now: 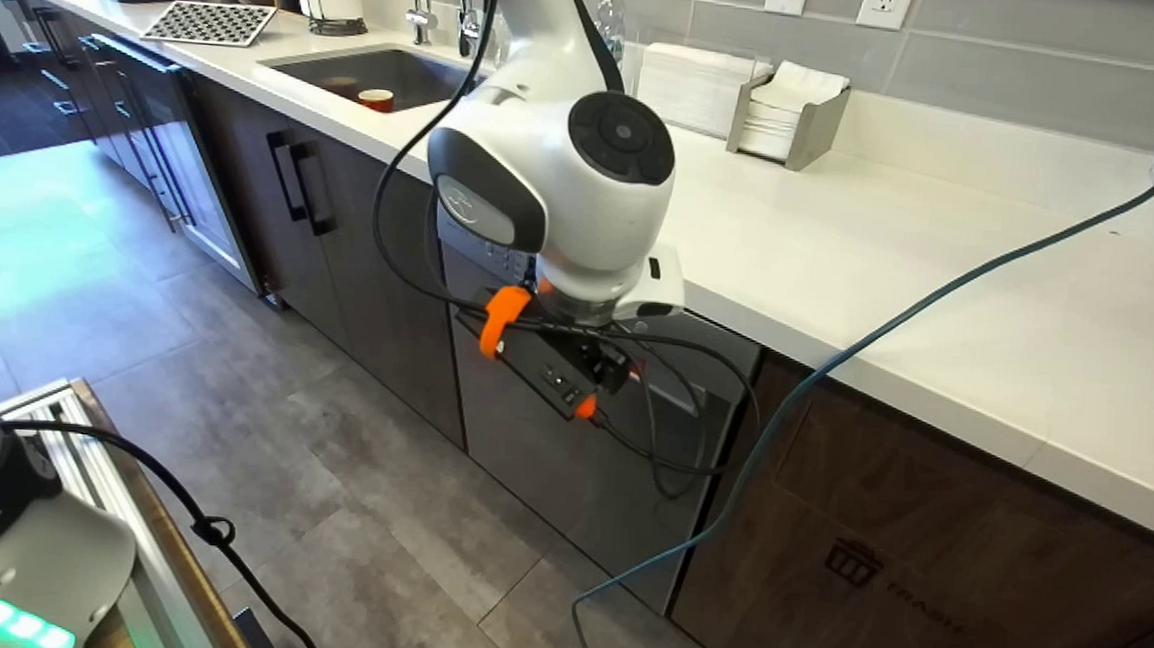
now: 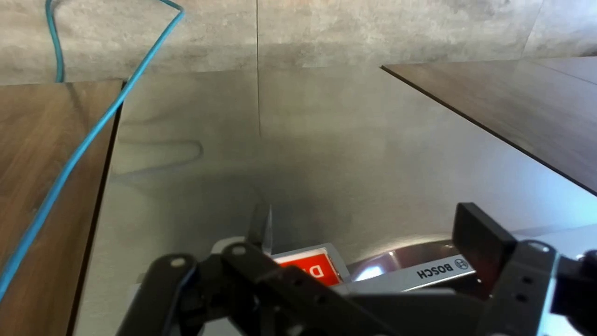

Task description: Move the grey cover to the left

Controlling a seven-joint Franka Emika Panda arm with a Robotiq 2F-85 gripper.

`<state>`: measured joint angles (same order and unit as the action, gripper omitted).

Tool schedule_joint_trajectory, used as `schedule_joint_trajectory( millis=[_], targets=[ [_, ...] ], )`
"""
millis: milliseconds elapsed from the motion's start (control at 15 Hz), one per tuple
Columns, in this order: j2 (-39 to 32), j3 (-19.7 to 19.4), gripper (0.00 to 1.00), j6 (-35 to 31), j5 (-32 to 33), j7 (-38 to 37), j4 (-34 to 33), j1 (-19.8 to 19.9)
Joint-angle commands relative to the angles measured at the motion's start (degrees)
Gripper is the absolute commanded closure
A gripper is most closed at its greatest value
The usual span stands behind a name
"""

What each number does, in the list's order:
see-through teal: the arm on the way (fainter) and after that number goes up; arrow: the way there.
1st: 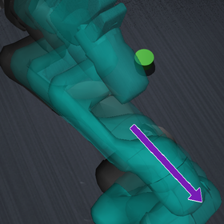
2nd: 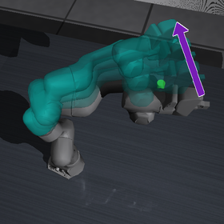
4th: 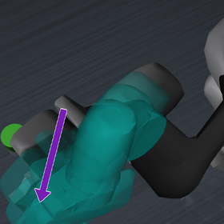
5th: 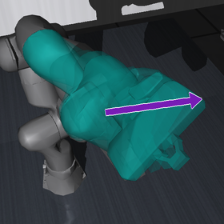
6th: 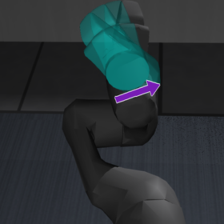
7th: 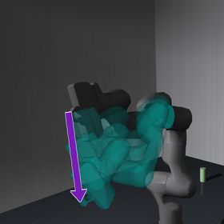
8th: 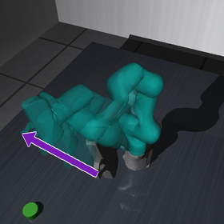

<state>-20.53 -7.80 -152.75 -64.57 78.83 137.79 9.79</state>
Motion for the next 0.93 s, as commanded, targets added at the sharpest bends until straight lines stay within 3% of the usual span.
schedule_joint_trajectory(
  millis=[0, 400, 867],
  targets=[
    [-3.85, 2.48, 0.0, -3.15, -7.92, 9.02, -3.57, 1.5],
    [-7.81, 3.83, 0.0, -3.12, -23.66, 24.7, -7.99, 3.14],
    [-12.74, 3.45, 0.0, -0.61, -35.85, 36.06, -11.66, 3.05]
  ],
)
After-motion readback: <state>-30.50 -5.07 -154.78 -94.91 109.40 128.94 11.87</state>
